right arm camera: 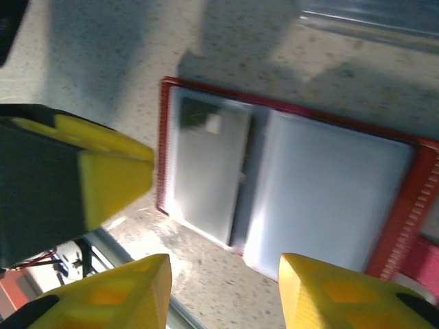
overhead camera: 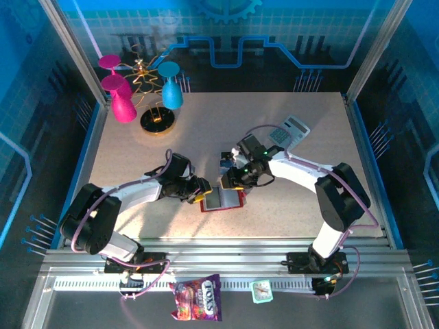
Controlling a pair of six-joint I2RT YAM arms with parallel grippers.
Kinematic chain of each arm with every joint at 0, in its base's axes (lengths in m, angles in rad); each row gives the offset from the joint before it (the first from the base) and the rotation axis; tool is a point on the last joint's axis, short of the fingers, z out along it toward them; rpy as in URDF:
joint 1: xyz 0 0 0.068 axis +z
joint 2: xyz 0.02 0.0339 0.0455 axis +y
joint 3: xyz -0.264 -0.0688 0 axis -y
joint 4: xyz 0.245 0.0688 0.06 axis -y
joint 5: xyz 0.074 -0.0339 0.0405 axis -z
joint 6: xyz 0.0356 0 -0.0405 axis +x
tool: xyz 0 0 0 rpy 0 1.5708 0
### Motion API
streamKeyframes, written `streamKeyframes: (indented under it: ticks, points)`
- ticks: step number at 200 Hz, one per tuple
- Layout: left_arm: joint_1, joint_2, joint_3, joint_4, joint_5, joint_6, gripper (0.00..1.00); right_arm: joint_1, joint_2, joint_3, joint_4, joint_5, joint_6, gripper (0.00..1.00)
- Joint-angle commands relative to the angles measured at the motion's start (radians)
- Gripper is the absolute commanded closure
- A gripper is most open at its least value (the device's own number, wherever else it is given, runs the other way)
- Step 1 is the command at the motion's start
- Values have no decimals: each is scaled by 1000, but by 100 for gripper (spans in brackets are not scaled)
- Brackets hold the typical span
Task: Take the credit cards out of the card holder
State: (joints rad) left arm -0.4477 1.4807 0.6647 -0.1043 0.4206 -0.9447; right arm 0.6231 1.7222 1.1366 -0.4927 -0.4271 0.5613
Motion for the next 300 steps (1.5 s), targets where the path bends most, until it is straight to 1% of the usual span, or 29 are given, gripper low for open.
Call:
streamKeyframes:
  ticks: [1, 23, 52, 90, 112, 167, 268, 300]
  points:
    - [5, 14, 5, 33, 27, -6, 65, 35, 52, 48, 17, -11, 37, 55]
    - [4, 16, -12, 55, 30, -16, 72, 54, 82, 66, 26, -16, 45, 58]
    - [3, 31, -26, 80, 39, -26, 78, 64, 114, 77, 32, -18, 45, 61]
    - [3, 60, -40, 81, 40, -28, 83, 69, 150, 74, 49, -34, 49, 66]
    - [4, 66, -51, 80, 34, -25, 85, 74, 167, 72, 61, -43, 54, 67]
    - [3, 69, -65, 71, 16, -18, 87, 82, 205, 81, 77, -62, 60, 67]
    - [4, 79, -54, 62, 18, -9, 87, 84, 243, 81, 77, -61, 58, 66]
    - [3, 79, -53, 58, 18, -6, 87, 85, 241, 93, 37, -22, 41, 66]
